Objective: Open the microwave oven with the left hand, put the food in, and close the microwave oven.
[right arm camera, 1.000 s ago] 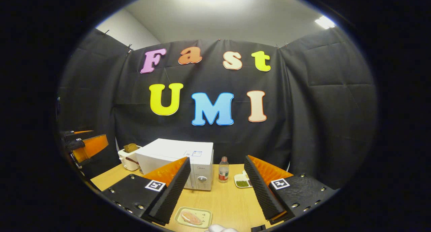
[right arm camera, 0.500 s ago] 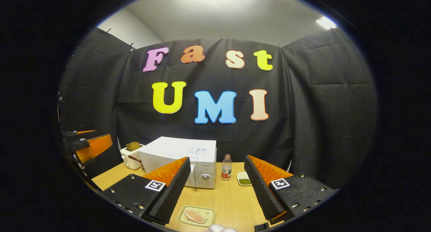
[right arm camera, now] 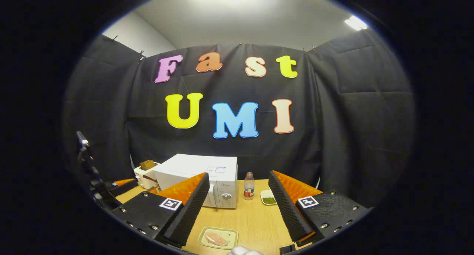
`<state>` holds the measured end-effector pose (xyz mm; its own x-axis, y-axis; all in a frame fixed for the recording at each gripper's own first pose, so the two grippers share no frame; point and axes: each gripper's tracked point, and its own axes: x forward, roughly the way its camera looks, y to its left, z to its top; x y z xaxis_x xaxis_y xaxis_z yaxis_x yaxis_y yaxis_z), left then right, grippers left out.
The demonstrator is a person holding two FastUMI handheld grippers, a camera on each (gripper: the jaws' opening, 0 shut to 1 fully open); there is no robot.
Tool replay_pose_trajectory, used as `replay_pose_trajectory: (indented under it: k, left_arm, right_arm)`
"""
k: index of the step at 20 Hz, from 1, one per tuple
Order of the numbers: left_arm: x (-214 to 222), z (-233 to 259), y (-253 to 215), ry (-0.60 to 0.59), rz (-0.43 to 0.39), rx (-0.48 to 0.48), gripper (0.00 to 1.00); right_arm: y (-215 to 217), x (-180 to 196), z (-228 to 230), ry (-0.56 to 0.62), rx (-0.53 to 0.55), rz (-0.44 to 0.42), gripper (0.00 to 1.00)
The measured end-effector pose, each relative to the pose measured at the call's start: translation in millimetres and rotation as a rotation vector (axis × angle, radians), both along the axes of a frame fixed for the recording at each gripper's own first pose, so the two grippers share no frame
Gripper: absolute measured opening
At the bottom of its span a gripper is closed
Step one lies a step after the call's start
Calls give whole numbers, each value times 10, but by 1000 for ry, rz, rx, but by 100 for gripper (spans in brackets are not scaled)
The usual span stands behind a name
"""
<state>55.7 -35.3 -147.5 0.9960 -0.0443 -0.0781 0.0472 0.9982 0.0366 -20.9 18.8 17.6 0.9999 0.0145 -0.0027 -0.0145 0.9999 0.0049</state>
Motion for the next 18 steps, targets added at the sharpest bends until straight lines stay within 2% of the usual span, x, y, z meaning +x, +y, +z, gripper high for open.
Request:
replay_pose_trajectory:
  k: [2, 4, 8, 11, 14, 18]
  left_arm:
    - [233, -317, -280, 14, -40, -37, 97]
    - [486, -625, -497, 29, -62, -27, 97]
    - [1008, -1061, -868, 38, -74, -16, 99]
    - [1393, -1372, -1094, 61, -59, -51, 97]
    - [1740, -1604, -1223, 63, -53, -48, 98]
    - [2090, -1708, -1241, 24, -44, -36, 98]
  right_arm:
    - [-4, 12, 11, 3, -2, 1, 98]
    - [11, 59, -13, 13, -37, 12, 98]
    - [-42, 194, -96, 38, -64, -6, 98]
    - [-153, 266, -259, 70, -70, -20, 98]
    - [-301, 309, -402, 99, -63, -62, 98]
    - [-428, 374, -666, 147, -105, -95, 98]
